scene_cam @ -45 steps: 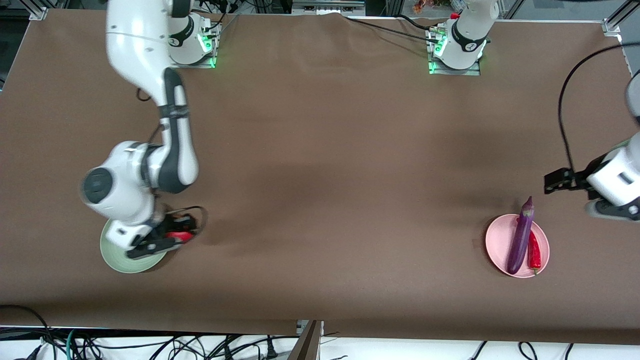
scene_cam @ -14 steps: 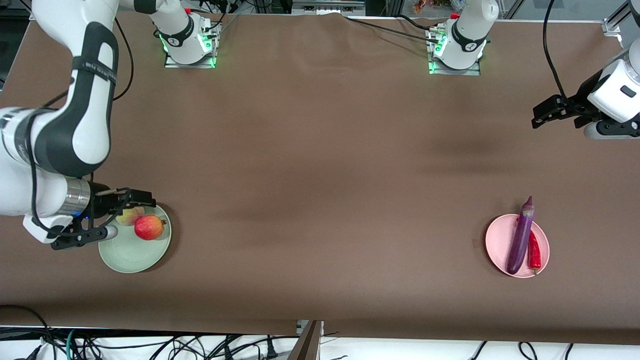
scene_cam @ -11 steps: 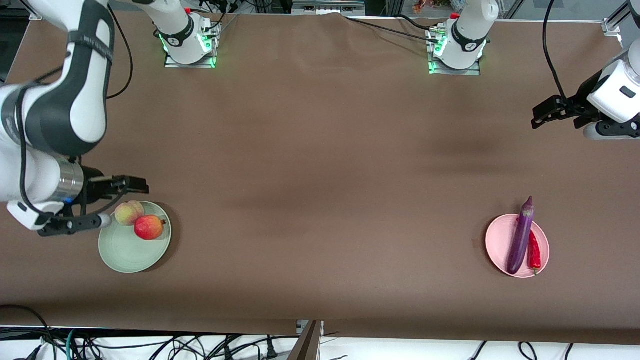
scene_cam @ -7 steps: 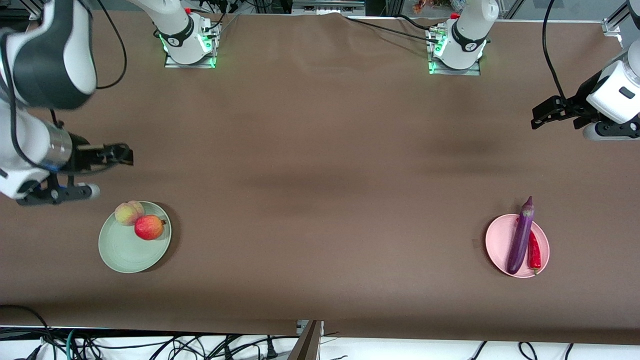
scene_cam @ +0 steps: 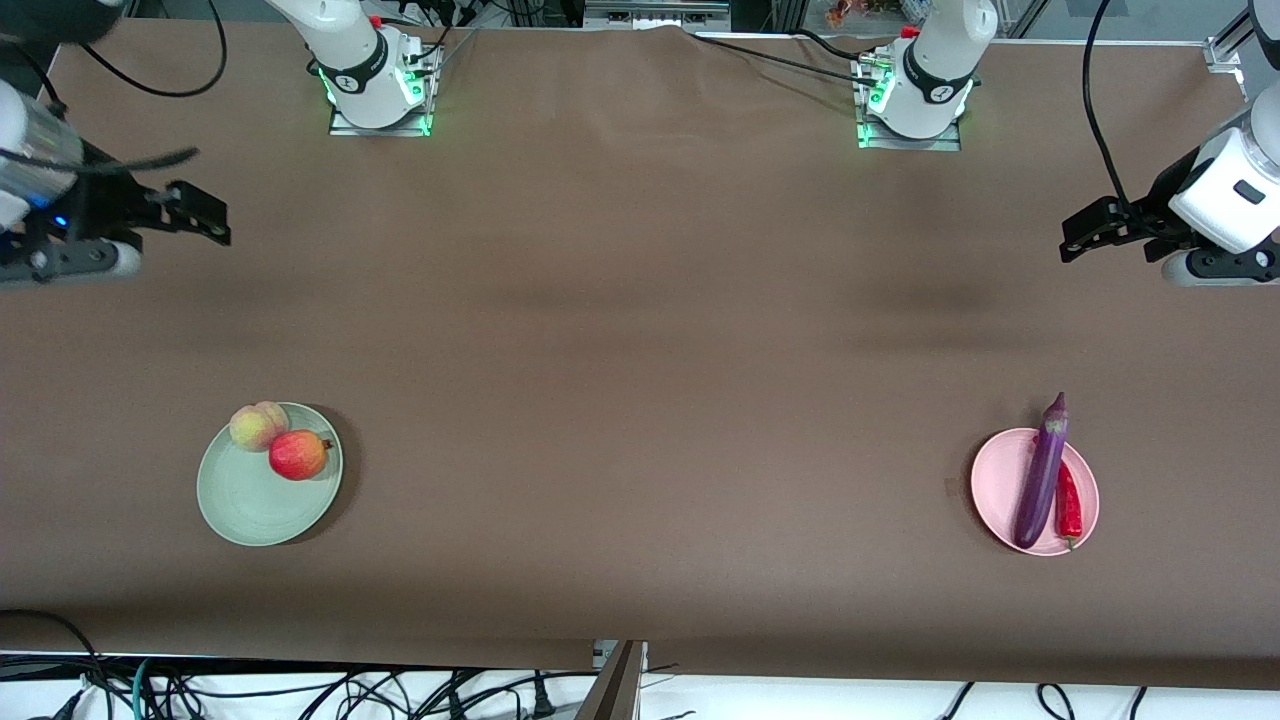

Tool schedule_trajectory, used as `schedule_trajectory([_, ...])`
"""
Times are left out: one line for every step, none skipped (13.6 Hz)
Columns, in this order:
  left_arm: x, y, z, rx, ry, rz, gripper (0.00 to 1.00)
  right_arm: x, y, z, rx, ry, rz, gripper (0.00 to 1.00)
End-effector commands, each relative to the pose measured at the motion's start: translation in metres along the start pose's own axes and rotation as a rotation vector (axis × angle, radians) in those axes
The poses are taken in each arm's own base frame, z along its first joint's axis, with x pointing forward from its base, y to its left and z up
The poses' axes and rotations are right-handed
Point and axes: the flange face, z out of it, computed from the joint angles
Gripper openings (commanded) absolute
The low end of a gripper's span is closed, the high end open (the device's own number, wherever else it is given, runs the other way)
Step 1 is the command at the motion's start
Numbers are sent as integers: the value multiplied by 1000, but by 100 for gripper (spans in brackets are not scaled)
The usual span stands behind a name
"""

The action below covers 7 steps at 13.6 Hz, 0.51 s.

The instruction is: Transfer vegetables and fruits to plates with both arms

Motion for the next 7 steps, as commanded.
schedule_trajectory([3, -1, -5, 20, 9, 8, 100, -11, -2, 0, -11, 9, -2, 100])
schedule_trajectory([2, -1, -5, 19, 6, 8, 100, -13, -2, -1, -11, 2, -5, 100])
schedule_trajectory([2, -1, -5, 17, 5, 7, 100, -18, -2, 0, -10, -28, 12, 100])
schedule_trajectory([2, -1, -5, 16, 5, 7, 100, -21, -1, 2, -14, -52, 34, 100])
schedule_trajectory([2, -1, -6, 14, 7, 7, 100, -22, 0, 5, -13, -60, 45, 100])
schedule_trajectory([1, -1, -6, 15, 5, 7, 100, -24, 1, 5, -13, -63, 51, 100])
schedule_trajectory([1, -2, -6, 14, 5, 5, 100, -24, 1, 5, -14, -69, 68, 100])
